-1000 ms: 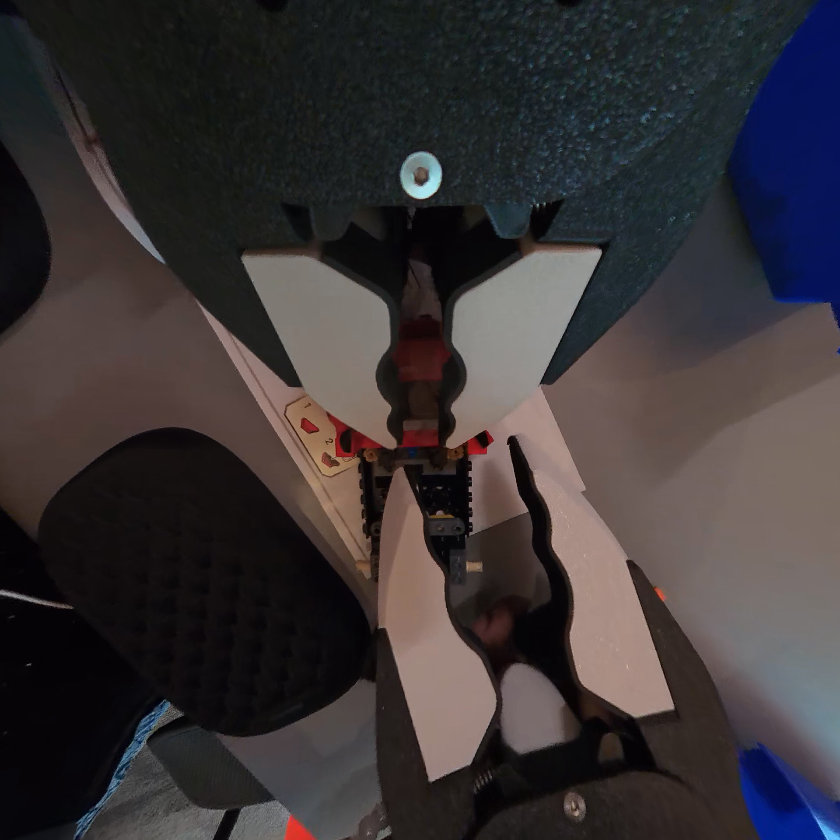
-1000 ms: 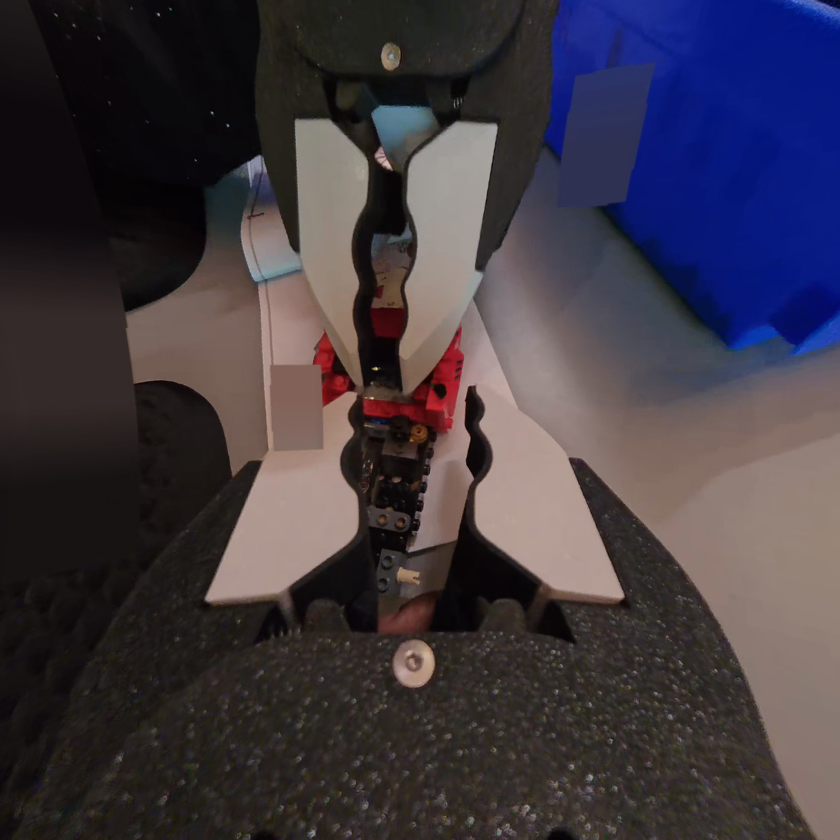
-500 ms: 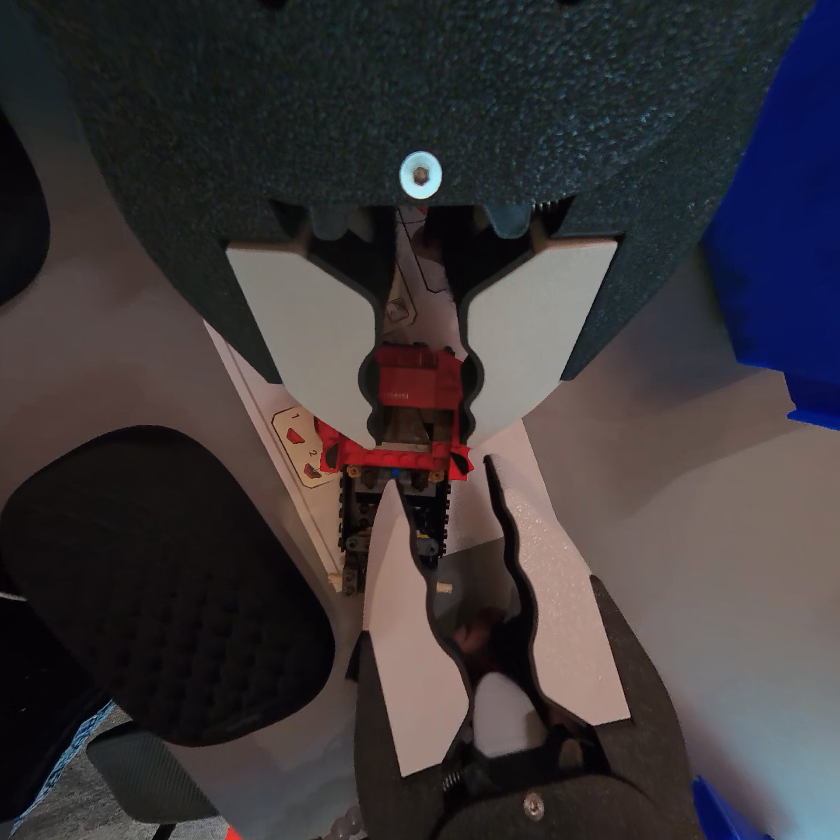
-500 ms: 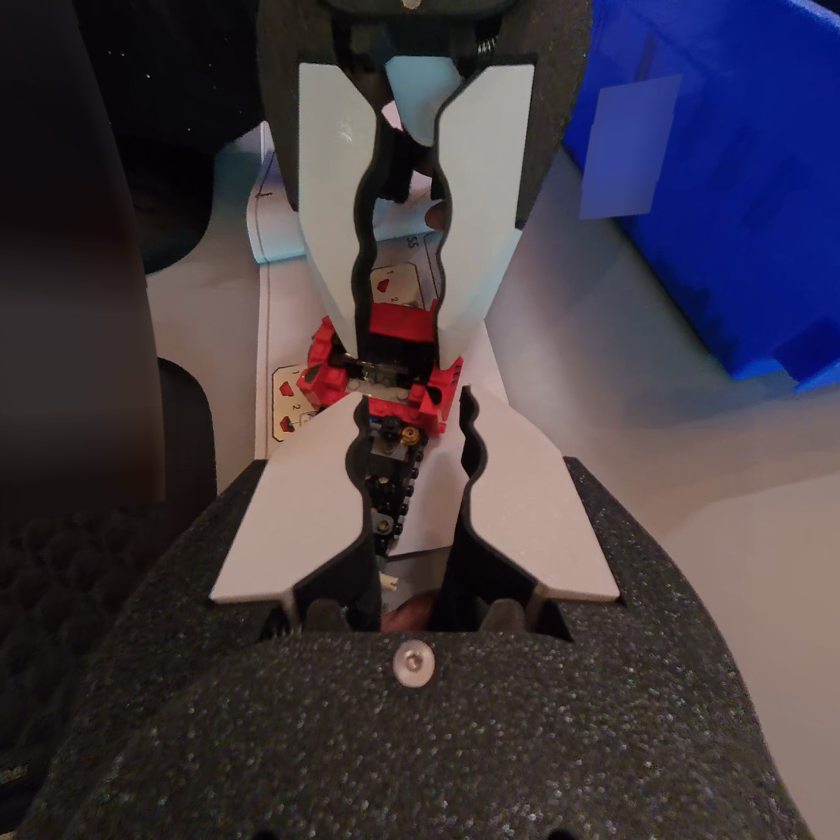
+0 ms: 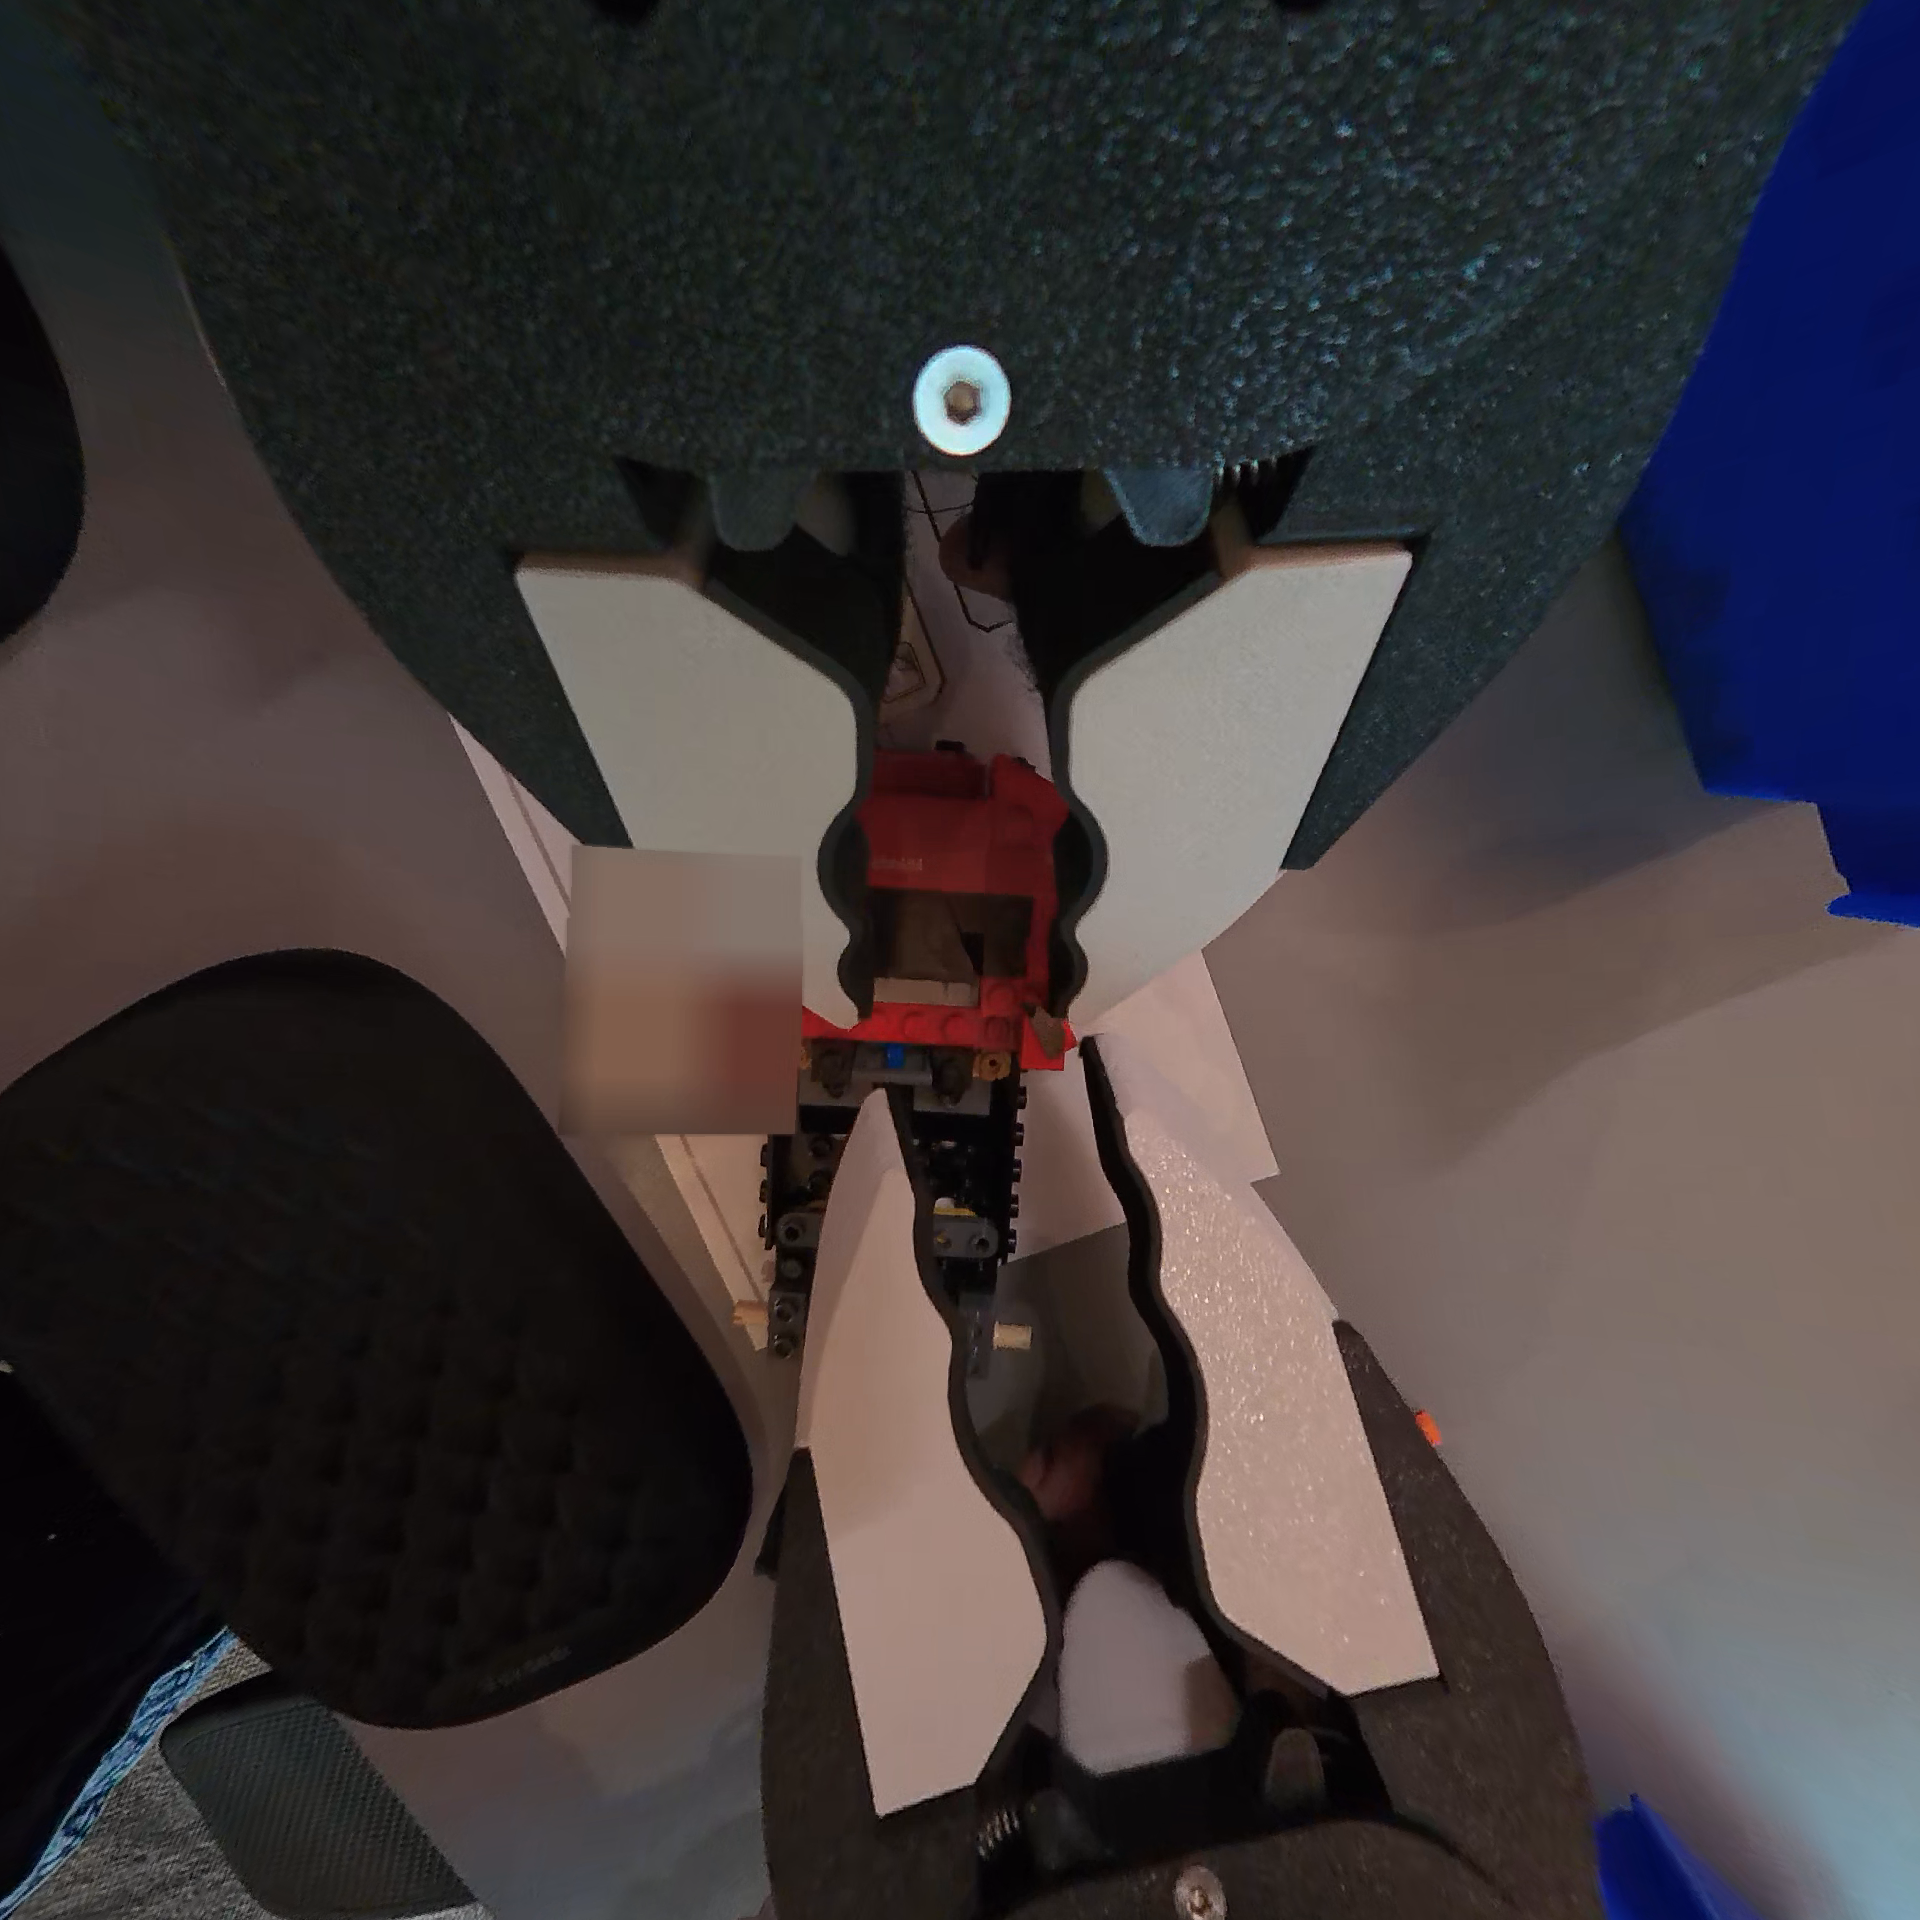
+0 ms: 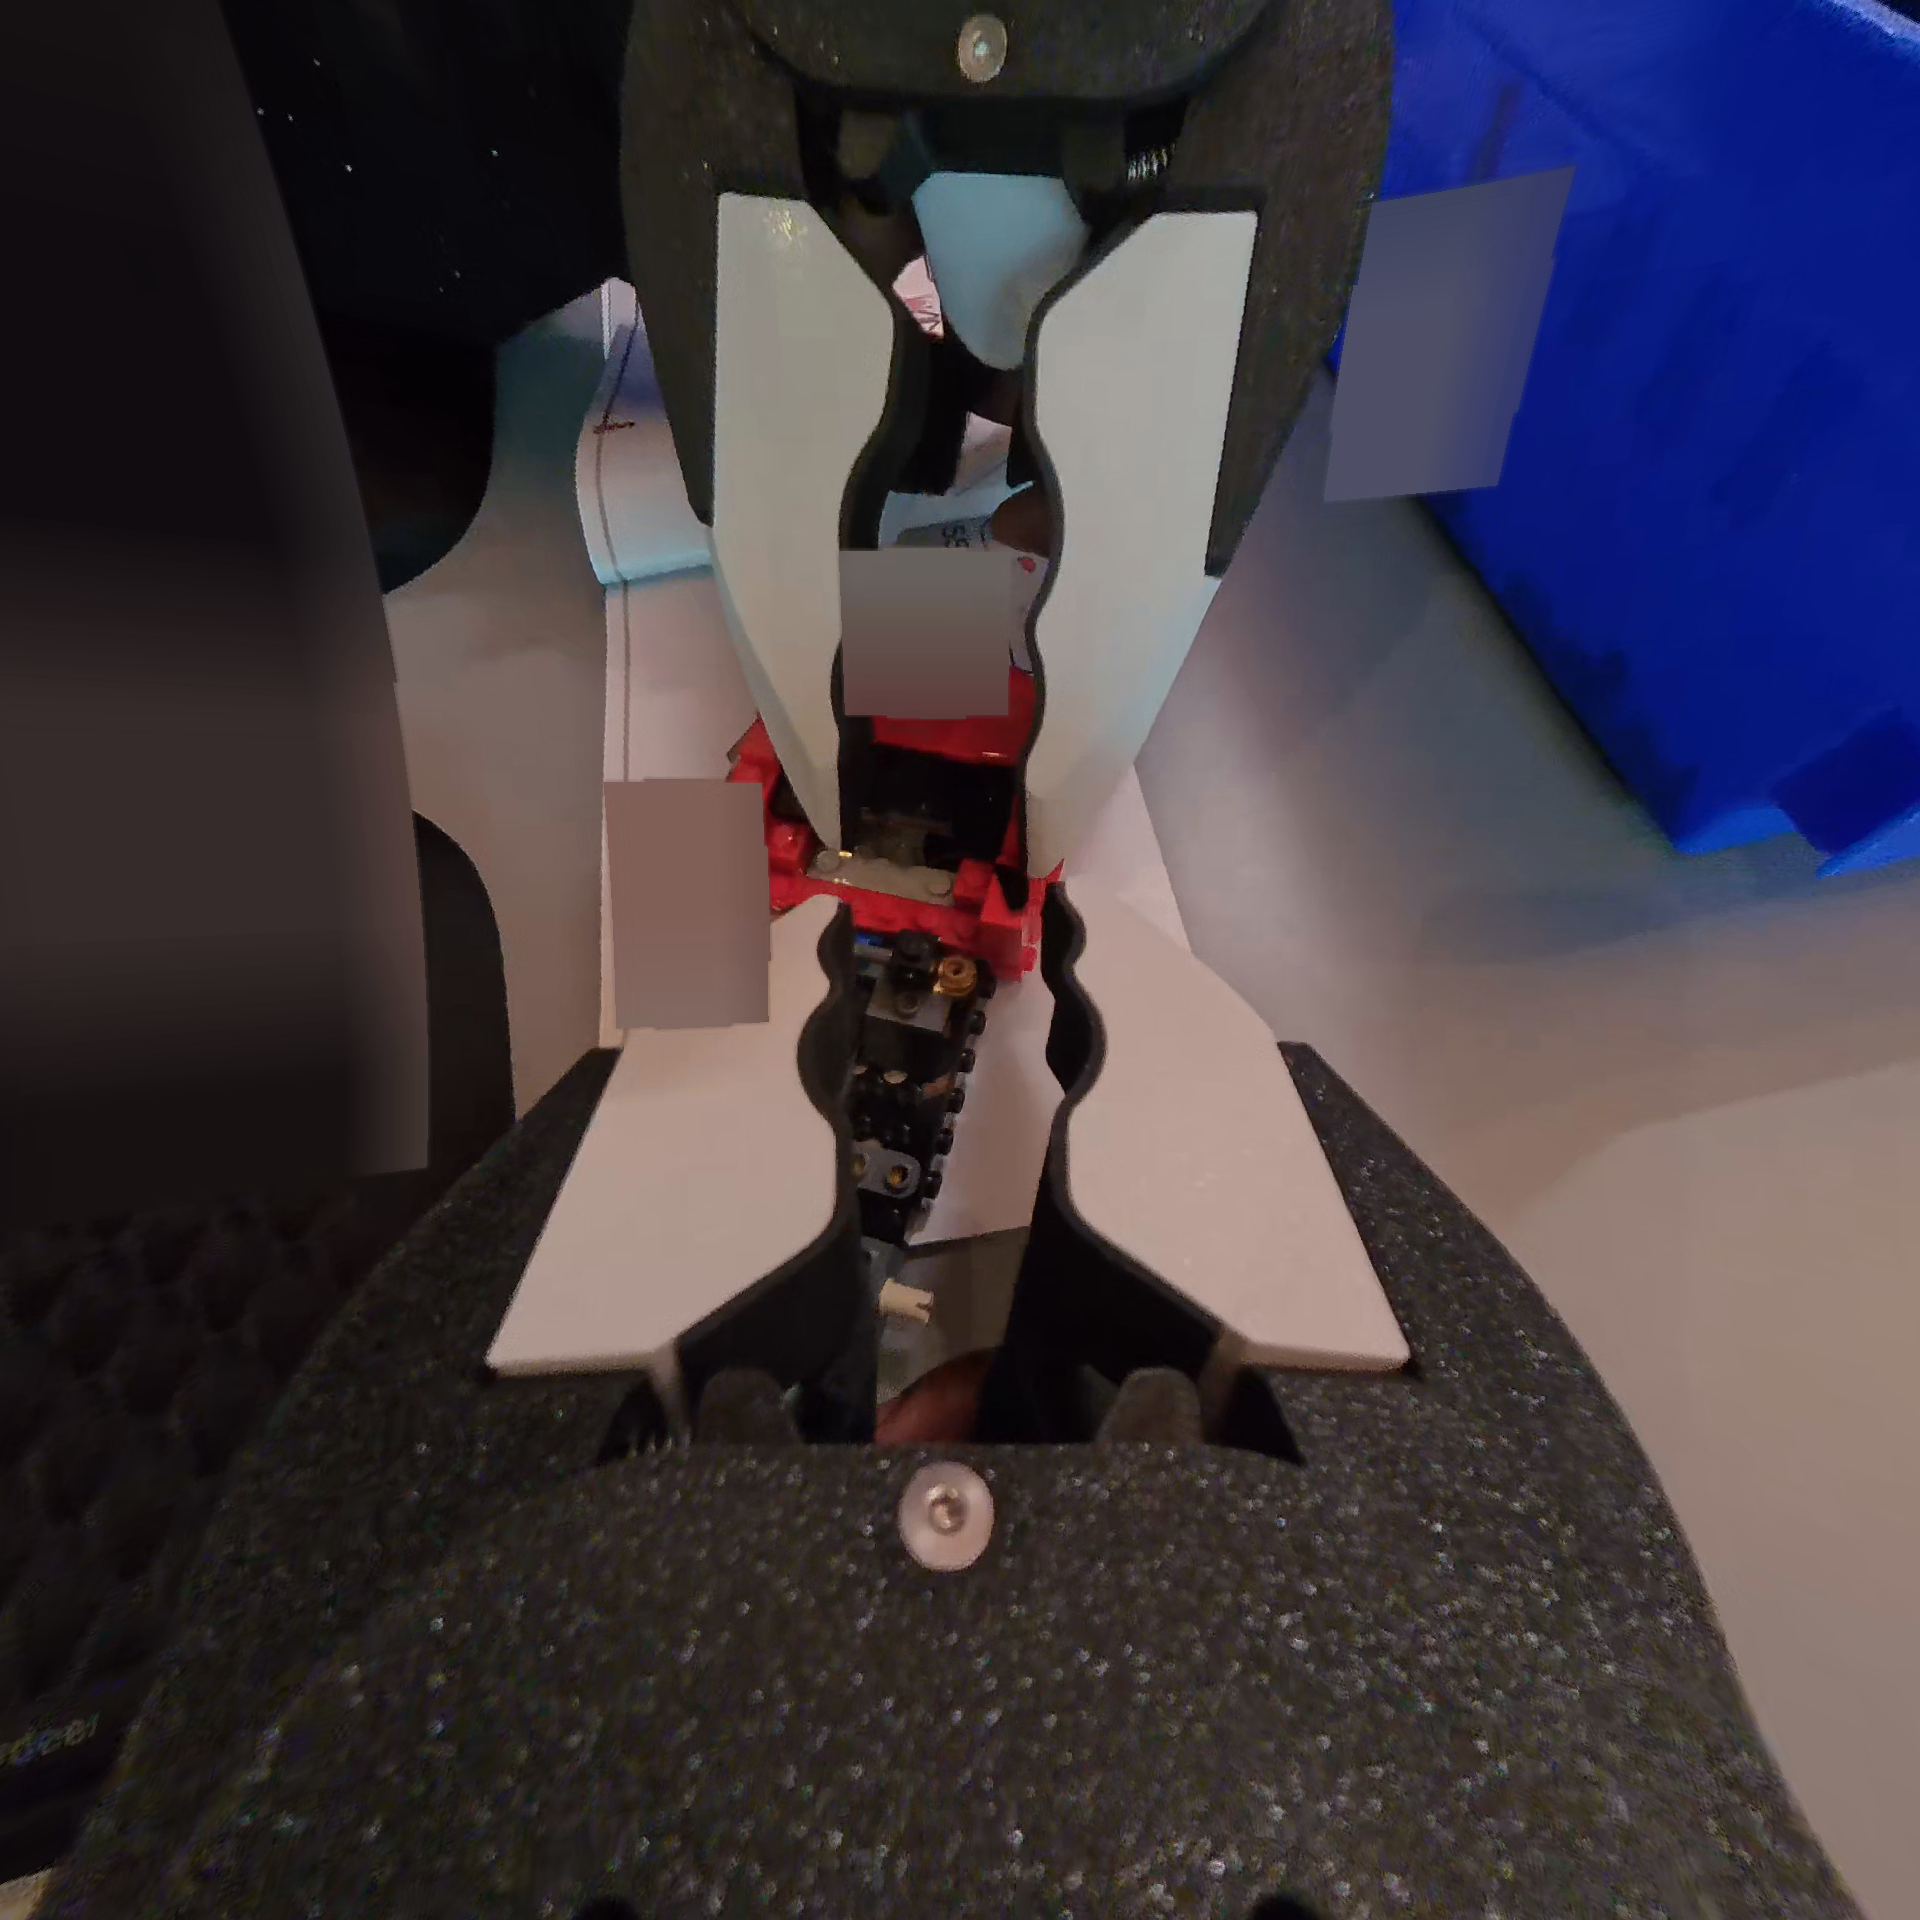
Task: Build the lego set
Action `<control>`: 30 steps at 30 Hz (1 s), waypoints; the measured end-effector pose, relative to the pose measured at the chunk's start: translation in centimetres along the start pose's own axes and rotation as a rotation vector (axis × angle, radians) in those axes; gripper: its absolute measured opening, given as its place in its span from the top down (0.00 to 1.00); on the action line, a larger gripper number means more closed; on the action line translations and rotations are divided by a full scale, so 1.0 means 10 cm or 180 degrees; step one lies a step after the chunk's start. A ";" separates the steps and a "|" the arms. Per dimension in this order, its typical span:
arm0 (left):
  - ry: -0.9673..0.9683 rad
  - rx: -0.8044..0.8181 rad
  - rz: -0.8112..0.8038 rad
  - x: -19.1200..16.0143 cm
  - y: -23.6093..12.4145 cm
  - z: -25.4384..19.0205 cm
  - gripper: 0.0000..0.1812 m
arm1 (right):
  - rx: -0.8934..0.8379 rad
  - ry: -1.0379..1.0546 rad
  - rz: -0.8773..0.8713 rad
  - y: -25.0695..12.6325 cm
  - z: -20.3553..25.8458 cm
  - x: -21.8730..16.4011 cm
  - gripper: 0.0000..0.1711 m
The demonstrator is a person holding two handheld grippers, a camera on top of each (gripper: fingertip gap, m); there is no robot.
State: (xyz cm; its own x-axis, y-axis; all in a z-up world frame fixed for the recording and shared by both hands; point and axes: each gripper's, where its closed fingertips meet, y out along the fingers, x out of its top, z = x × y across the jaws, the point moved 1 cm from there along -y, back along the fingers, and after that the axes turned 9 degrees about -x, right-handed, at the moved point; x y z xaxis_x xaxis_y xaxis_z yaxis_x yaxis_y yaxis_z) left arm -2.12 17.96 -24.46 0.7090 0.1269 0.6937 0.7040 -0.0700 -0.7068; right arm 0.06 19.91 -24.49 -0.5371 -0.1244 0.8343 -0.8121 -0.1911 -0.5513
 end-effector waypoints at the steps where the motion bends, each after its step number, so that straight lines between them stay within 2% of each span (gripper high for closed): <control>1: 0.0001 -0.0001 -0.0001 0.00 0.00 0.00 0.83 | -0.0001 0.0009 -0.0005 -0.01 0.00 0.00 0.80; 7: 0.0010 0.0012 -0.0016 0.00 -0.01 0.01 0.83 | -0.0006 0.0055 0.0006 0.01 -0.03 0.02 0.77; 26: 0.0025 0.0012 -0.0020 0.00 0.00 0.02 0.83 | 0.0102 0.0104 -0.0011 0.04 0.07 0.02 0.78; 30: 0.0024 0.0005 -0.0043 0.00 0.00 0.02 0.83 | 0.0094 0.0283 -0.0038 0.04 0.05 0.02 0.83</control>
State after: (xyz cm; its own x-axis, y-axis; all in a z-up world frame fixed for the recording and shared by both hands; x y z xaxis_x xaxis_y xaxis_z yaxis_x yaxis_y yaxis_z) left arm -2.11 18.12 -24.46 0.6998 0.1204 0.7041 0.7133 -0.0668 -0.6976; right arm -0.26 19.34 -24.52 -0.5465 -0.0352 0.8367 -0.8122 -0.2210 -0.5399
